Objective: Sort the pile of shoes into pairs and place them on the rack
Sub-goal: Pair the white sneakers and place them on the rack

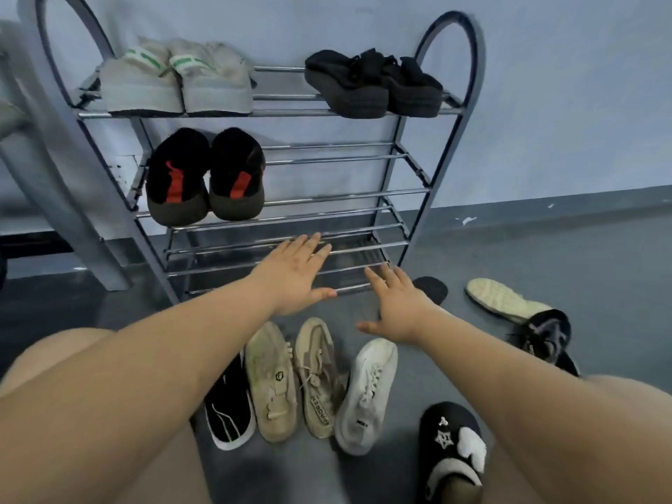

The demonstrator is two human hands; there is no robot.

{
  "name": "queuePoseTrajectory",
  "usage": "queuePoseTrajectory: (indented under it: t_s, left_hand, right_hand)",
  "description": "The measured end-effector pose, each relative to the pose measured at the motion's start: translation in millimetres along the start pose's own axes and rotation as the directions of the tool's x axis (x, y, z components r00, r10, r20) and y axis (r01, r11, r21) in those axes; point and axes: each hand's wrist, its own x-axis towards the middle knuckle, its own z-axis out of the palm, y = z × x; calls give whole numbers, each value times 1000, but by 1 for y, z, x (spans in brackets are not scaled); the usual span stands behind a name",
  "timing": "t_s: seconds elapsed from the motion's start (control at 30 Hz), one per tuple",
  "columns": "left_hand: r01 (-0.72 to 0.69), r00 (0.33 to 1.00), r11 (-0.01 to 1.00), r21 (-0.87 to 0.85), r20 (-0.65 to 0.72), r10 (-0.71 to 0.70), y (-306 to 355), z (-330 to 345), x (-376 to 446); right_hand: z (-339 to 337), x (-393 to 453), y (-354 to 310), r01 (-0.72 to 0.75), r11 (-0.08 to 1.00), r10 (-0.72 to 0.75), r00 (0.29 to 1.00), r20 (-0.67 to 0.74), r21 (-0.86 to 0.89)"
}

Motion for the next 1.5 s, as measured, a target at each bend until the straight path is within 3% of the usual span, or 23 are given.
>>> queuePoseTrajectory:
  t_s: [0.23, 0.4, 0.7, 0.9, 1.1, 1.33, 1.5]
  left_hand:
    - [-74, 997, 996, 57, 40, 71, 23, 6, 17]
    - [-26, 992, 1000, -1, 123, 26, 49, 25, 44]
    - [-123, 968, 990, -73, 212, 136, 101, 52, 114]
    - [-117, 937, 985, -125, 314, 152, 116, 88, 160]
    - [-122, 895, 981, -149, 412, 173, 119, 117, 200]
    - [90, 888, 900, -427, 443, 121, 126, 150, 241]
    - [293, 887, 682, -670, 457, 69, 138, 167, 263]
  right_hand:
    - [5, -21, 53, -4, 998, 6, 999, 31, -69]
    - [-15, -17, 100, -69, 992, 70, 998, -2, -102]
    - [-20, 18, 174, -65, 975, 86, 992, 89, -211]
    - [25, 53, 214, -24, 979, 60, 983, 173, -202]
    - [97, 91, 245, -123, 991, 134, 957, 256, -60]
    - [156, 124, 265, -263, 958, 231, 943, 241, 112]
    - [182, 135, 277, -353, 910, 303, 923, 236, 215]
